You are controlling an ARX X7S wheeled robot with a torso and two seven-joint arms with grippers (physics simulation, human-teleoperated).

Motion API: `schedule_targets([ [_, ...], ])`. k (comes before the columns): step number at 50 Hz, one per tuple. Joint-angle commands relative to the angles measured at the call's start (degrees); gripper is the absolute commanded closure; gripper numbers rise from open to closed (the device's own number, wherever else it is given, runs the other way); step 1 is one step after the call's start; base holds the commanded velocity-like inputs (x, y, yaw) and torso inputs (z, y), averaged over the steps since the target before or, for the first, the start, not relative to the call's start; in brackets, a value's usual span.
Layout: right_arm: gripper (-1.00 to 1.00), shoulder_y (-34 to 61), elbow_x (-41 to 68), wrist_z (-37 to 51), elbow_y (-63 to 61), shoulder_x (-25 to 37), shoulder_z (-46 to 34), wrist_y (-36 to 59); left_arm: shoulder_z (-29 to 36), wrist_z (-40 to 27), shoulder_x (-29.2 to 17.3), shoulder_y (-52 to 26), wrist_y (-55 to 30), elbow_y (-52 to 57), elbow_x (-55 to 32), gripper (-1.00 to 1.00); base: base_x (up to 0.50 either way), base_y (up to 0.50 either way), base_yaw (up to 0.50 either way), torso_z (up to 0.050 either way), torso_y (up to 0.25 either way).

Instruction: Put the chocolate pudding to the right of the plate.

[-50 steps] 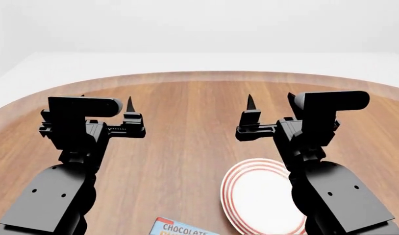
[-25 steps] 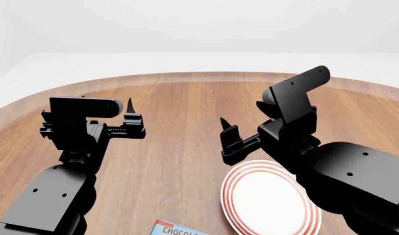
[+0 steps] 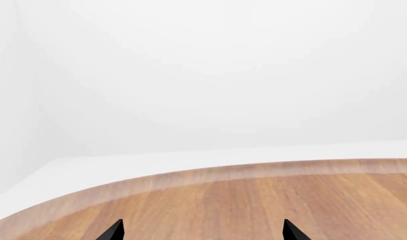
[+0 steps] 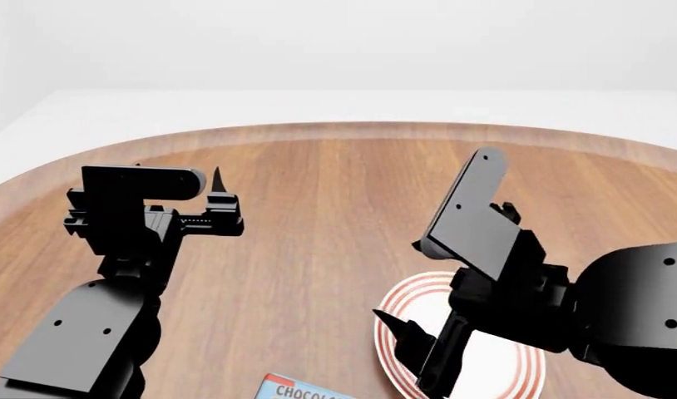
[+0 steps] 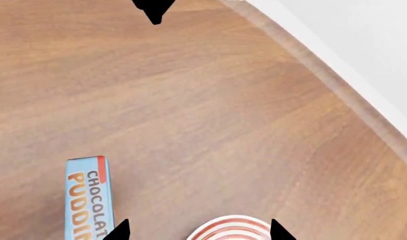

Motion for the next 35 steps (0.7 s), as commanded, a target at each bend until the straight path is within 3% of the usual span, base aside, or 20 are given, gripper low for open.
schedule_targets([
  [1, -1.00, 3.21, 6.65, 1.15, -0.23, 2.96, -5.89, -0.37, 0.23, -0.34, -0.22, -0.14, -0.14, 0.03, -0.18, -1.00, 0.00, 0.00, 0.00, 0.000, 0.000],
  [23, -1.00, 1.55, 10.84, 2.00, -1.51, 2.58, -10.04, -3.87, 0.51, -0.80, -0.46, -0.47, -0.07, -0.17, -0.69, -1.00, 0.00, 0.00, 0.00, 0.000, 0.000],
  [35, -1.00, -2.13, 1.78, -5.05, -1.99, -0.32, -13.47, -6.19, 0.92, -1.08, -0.50, -0.79, -0.15, -0.25, -0.91, -1.00, 0.00, 0.00, 0.00, 0.000, 0.000],
])
